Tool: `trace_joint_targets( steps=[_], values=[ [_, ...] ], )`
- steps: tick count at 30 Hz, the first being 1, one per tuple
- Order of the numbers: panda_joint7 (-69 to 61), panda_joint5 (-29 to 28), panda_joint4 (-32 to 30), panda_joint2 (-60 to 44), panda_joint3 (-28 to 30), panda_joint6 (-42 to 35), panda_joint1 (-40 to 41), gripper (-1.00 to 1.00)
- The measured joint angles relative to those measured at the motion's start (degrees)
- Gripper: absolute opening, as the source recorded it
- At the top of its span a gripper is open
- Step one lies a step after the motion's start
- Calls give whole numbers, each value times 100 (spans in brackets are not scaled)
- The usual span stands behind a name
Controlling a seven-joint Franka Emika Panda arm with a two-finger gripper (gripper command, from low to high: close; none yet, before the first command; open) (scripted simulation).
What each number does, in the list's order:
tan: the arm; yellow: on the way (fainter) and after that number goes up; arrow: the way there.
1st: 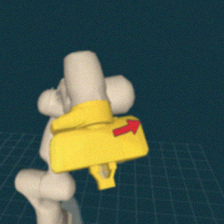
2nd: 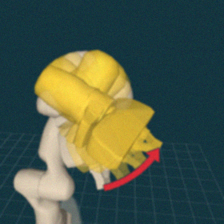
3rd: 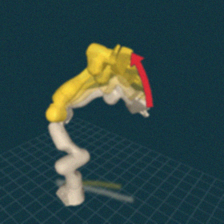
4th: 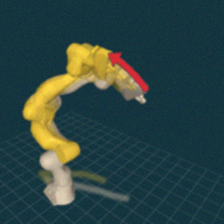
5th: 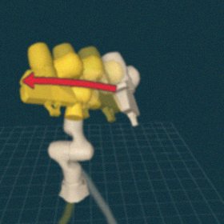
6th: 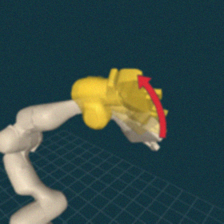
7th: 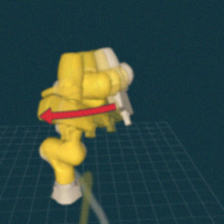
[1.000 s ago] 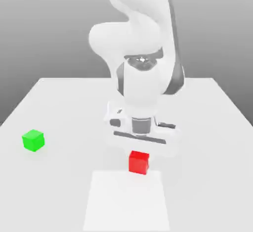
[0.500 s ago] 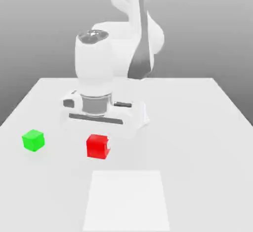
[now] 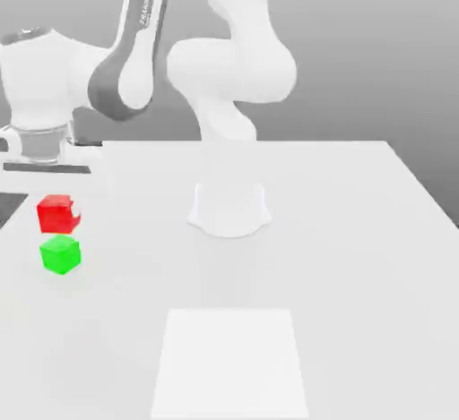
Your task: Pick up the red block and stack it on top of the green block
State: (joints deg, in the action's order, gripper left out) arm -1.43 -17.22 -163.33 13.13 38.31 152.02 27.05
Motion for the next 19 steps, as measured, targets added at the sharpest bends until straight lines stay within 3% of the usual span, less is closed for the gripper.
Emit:
trace_joint_targets(
  steps=[9,13,17,18,19],
  values=[
    [-903,917,24,-817,383,757,-345,-100],
    [-1539,1822,28,-1288,306,1112,-535,-100],
    [-2350,2957,61,-1777,-144,1411,-363,-100],
    [-2462,3111,68,-1843,-225,1449,-312,100],
    [-2462,3111,68,-1843,-225,1449,-312,100]
  ],
)
